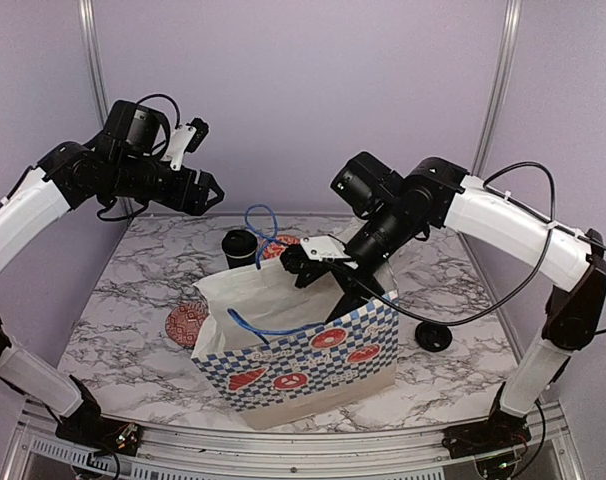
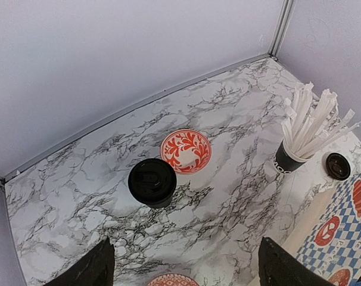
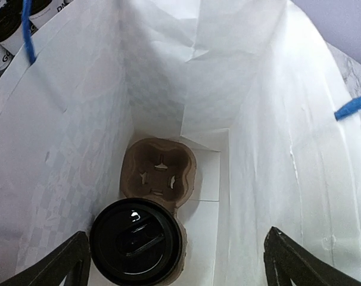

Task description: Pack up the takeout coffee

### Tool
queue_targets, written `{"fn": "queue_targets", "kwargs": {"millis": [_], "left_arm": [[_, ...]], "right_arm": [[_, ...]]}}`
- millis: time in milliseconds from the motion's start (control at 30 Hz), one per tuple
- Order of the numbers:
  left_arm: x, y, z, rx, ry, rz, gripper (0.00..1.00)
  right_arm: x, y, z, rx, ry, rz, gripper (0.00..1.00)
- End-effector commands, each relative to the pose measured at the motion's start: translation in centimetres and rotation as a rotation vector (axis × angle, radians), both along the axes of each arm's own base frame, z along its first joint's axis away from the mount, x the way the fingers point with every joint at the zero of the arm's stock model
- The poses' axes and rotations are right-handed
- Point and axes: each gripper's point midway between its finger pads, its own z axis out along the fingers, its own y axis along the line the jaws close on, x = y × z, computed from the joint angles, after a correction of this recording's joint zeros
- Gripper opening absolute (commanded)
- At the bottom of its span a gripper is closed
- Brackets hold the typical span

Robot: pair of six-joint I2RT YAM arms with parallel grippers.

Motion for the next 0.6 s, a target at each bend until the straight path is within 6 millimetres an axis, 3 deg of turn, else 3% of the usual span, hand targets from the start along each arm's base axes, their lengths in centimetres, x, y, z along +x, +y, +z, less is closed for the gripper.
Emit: {"fn": "queue_targets", "kwargs": {"millis": [0, 67, 233, 367, 567], "left_arm": [[0.5, 0.3, -0.1, -0.001, -0.001, 0.017, 0.84], [-0.1, -0.5, -0.1, -0.017, 0.010, -0.039, 0.83], [-4.8, -5.5, 2.3, -0.214, 0.025, -0.378, 0.81], [-7.8, -7.6, 2.8, -0.250, 0.024, -0.545, 0.82], [-10.6, -11.9, 1.2, -0.217, 0.036, -0.698, 0.83]], "right_arm": [[1.5, -0.8, 2.5, 0.071, 0.047, -0.070, 0.99], [1.7, -1.1, 3.0, 0.117, 0.113, -0.092, 0.99], [1.8, -1.3, -0.1, 0.062, 0.177, -0.136, 0.97], [3.4, -1.6, -1.0, 0.017, 0.105, -0.198, 0.61], [3.3, -2.5, -0.9, 0.001, 0.077, -0.212, 0.68]]}}
